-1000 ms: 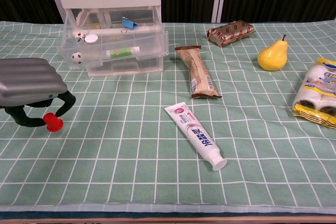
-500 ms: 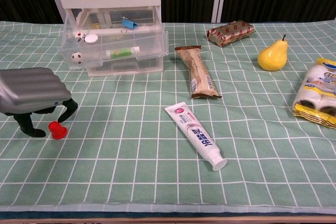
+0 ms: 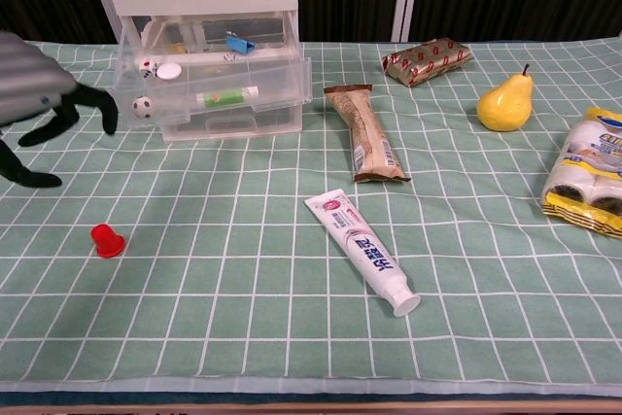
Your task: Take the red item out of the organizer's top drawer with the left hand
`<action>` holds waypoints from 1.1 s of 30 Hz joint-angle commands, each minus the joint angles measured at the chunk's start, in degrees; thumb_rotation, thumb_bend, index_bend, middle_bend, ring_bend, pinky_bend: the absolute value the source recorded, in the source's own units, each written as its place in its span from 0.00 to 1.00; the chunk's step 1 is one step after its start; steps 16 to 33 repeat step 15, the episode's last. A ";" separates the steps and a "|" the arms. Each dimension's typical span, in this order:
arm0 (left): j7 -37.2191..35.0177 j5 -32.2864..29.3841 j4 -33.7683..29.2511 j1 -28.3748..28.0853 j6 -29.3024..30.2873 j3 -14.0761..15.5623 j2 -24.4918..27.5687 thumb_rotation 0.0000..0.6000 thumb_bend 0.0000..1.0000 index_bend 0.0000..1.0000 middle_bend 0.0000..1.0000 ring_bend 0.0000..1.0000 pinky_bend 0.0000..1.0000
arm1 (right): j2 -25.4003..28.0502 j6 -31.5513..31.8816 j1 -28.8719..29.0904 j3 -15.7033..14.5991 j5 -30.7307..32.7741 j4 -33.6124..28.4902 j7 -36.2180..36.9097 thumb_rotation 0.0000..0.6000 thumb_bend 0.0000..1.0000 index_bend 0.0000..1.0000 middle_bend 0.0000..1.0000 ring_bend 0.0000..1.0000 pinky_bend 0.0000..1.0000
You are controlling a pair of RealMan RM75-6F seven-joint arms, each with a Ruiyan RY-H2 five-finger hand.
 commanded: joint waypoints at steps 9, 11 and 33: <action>-16.75 3.00 0.22 19.08 24.68 -1.03 4.84 1.00 0.08 0.00 0.00 0.00 0.00 | -0.99 1.88 0.12 -0.52 -2.72 1.87 -3.35 1.00 0.06 0.00 0.00 0.00 0.23; -18.78 1.40 1.15 20.83 25.69 -1.58 4.98 1.00 0.07 0.00 0.00 0.00 0.00 | -1.28 2.54 0.05 -0.75 -3.58 2.25 -4.30 1.00 0.06 0.00 0.00 0.00 0.23; -22.18 0.63 3.87 23.64 27.51 -2.22 4.51 1.00 0.07 0.00 0.00 0.00 0.00 | -1.44 2.63 -0.04 -1.02 -3.86 2.62 -4.58 1.00 0.06 0.00 0.00 0.00 0.23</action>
